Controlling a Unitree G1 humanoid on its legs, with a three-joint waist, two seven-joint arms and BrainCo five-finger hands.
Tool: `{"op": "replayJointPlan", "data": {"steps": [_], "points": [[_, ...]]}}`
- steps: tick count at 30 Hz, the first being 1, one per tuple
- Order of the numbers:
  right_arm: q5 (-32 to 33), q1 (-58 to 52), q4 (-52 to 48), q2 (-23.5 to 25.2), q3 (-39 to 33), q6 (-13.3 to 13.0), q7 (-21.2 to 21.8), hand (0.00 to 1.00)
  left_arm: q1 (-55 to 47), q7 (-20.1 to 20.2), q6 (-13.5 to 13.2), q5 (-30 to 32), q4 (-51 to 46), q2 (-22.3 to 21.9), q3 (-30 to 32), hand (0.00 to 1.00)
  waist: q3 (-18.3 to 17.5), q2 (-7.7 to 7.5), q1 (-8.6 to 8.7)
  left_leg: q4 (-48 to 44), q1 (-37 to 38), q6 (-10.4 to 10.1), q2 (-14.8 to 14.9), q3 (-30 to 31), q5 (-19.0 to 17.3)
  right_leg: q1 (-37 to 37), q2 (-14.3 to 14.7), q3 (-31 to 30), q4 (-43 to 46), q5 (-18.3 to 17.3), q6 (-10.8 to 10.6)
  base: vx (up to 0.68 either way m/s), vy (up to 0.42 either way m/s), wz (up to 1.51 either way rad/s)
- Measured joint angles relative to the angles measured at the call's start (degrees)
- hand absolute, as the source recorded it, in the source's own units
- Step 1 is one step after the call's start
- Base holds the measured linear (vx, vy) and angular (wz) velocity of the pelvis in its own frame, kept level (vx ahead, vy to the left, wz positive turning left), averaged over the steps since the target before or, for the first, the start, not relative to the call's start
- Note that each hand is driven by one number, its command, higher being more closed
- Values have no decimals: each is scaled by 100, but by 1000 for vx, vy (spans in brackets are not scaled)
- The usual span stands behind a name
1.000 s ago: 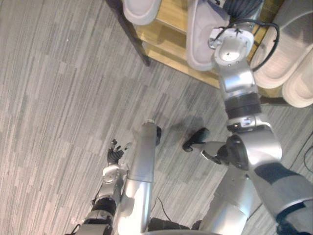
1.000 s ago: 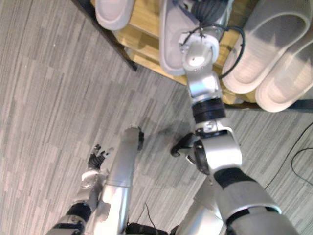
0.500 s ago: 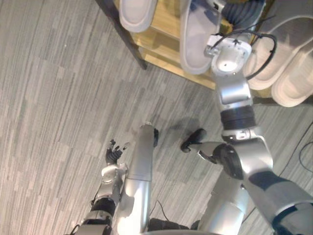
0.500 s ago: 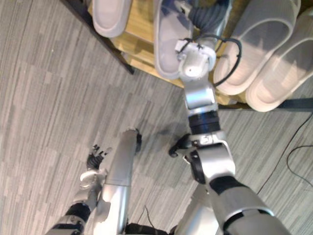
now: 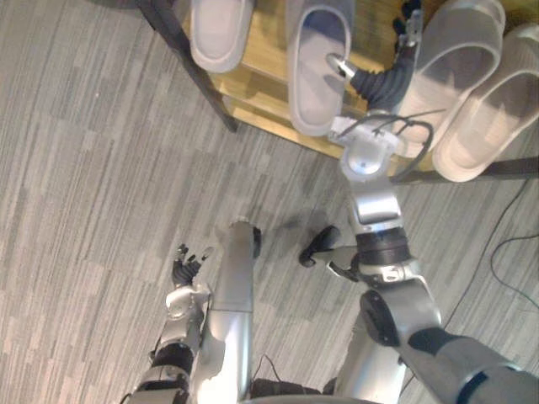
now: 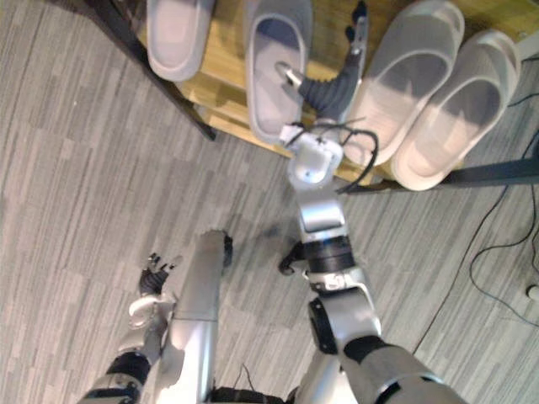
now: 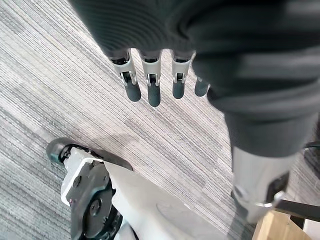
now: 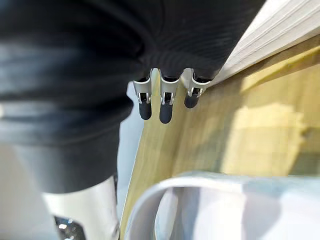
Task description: Organize the slippers on the shoe rack
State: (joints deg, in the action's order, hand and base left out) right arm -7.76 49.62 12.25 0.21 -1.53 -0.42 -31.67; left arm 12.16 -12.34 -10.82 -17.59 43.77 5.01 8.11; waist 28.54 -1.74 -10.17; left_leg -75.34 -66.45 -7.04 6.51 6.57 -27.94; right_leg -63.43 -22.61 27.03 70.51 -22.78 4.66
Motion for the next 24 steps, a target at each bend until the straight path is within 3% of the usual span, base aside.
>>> {"op": "replayJointPlan", "data": {"steps": [14, 24], "points": [[2271, -91, 465, 226, 46, -690, 688, 0, 20, 12, 49, 23, 99, -43, 196, 0, -44, -16, -16, 87, 61, -3, 5, 11, 3, 65, 43, 19, -82, 7, 18, -4, 2, 0], [3133, -53, 673, 546, 273, -783, 804, 0, 74, -31, 126, 57, 200, -150, 267, 0, -264, 13, -160, 82, 43, -1, 8, 67, 1, 116, 51, 98, -97, 3, 20, -10, 3, 0]]}}
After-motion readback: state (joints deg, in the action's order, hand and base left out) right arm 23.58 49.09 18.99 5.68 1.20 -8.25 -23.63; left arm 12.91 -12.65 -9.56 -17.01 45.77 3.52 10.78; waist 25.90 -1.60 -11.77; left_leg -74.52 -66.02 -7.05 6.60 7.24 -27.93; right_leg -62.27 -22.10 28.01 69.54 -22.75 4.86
